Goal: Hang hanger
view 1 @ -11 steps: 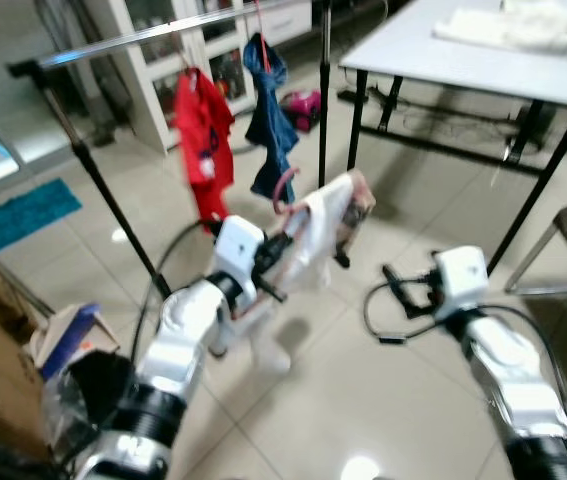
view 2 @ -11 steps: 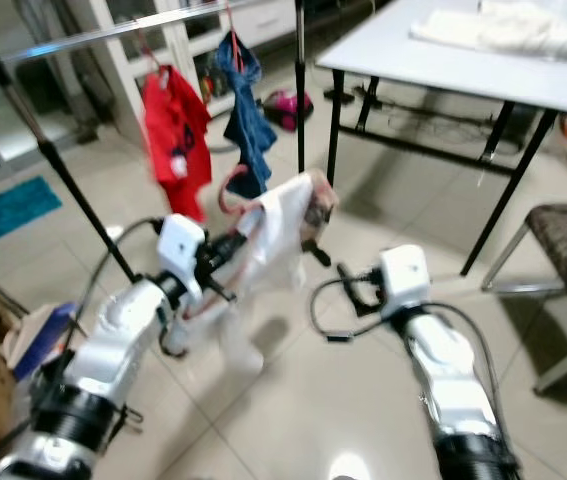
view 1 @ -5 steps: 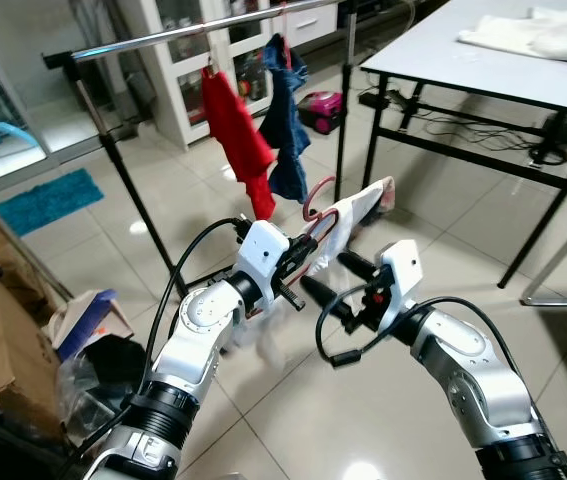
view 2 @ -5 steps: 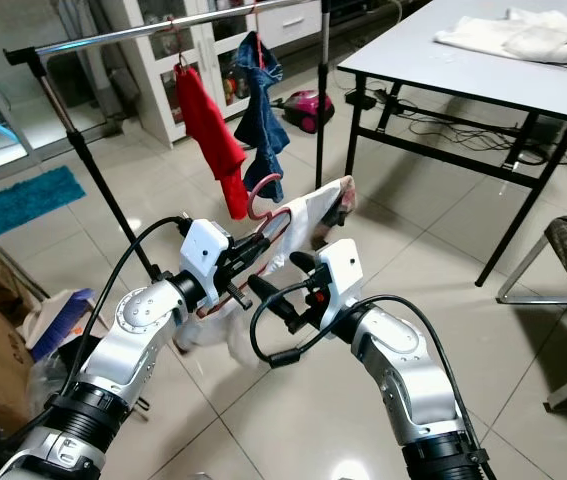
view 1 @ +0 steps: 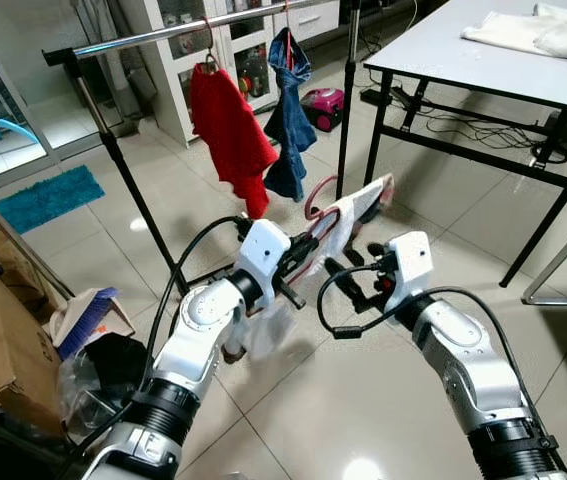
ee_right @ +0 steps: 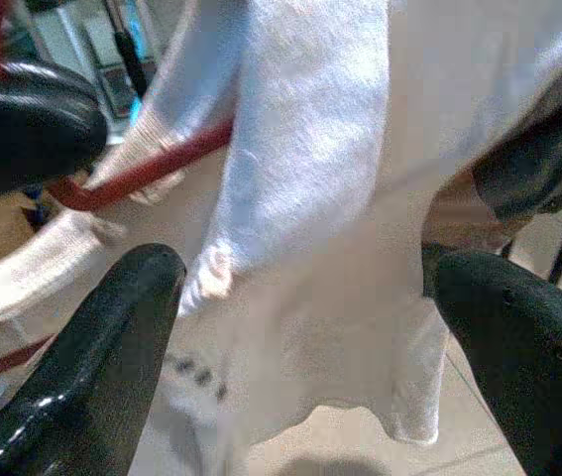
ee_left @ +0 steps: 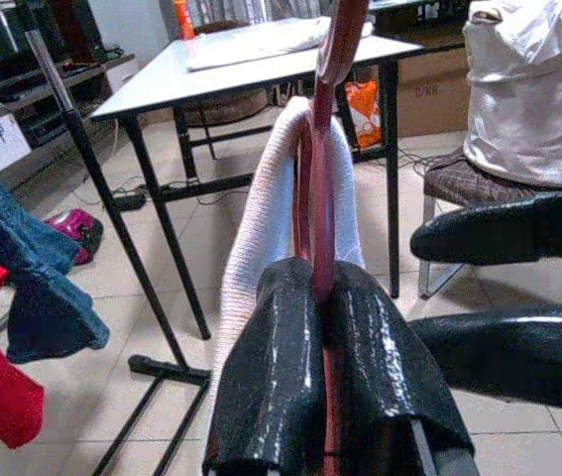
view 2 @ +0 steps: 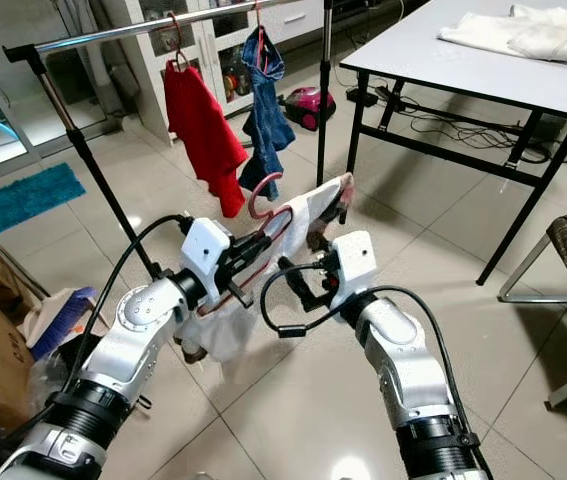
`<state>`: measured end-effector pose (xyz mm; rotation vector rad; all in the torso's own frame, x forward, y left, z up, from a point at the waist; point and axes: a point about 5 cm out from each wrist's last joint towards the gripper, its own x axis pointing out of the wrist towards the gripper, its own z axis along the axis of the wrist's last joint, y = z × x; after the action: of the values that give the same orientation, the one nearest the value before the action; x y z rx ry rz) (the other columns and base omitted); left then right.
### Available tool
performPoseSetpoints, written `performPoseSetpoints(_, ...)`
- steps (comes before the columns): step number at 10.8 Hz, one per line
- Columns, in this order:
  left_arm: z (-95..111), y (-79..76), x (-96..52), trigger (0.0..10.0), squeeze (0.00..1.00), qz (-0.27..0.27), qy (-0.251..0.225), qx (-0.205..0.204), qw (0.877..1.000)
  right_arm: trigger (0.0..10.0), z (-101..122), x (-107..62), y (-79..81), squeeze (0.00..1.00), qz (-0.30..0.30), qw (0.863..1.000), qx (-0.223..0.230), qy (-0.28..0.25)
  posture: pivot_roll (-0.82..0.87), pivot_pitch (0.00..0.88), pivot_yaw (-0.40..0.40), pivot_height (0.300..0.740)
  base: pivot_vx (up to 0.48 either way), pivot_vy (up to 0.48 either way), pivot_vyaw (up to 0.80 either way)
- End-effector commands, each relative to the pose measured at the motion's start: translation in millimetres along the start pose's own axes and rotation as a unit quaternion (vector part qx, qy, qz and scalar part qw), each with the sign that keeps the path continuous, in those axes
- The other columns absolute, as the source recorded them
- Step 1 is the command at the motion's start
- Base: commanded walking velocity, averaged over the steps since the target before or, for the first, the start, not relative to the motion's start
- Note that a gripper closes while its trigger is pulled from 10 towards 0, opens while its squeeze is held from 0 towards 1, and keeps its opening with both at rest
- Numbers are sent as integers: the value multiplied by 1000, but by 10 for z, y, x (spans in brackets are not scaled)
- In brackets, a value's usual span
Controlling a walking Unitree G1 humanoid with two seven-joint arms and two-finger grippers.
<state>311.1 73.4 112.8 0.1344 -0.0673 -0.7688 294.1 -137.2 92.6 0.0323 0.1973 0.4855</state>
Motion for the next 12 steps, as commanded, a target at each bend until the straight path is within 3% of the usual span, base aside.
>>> performPoseSetpoints(1,78,35,35,10000,0,-1,-15,10,1000,10000,29,37,8,0,-6,1000,-9,-9,-67,0,101,740,0,0,0)
performPoseSetpoints(7,97,21,45,10000,0,-4,-21,11,1000,10000,103,133,-127,0,-66,997,-2,-41,-67,0,95,740,0,0,0)
performPoseSetpoints(11,101,-5,54,10000,0,-2,-24,8,1000,10000,76,176,-27,0,-13,1000,0,-28,-61,0,77,740,0,0,0)
performPoseSetpoints(12,102,-6,56,10000,0,-1,-25,8,1000,10000,54,120,-57,0,-9,1000,-2,-21,-60,0,71,740,0,0,0)
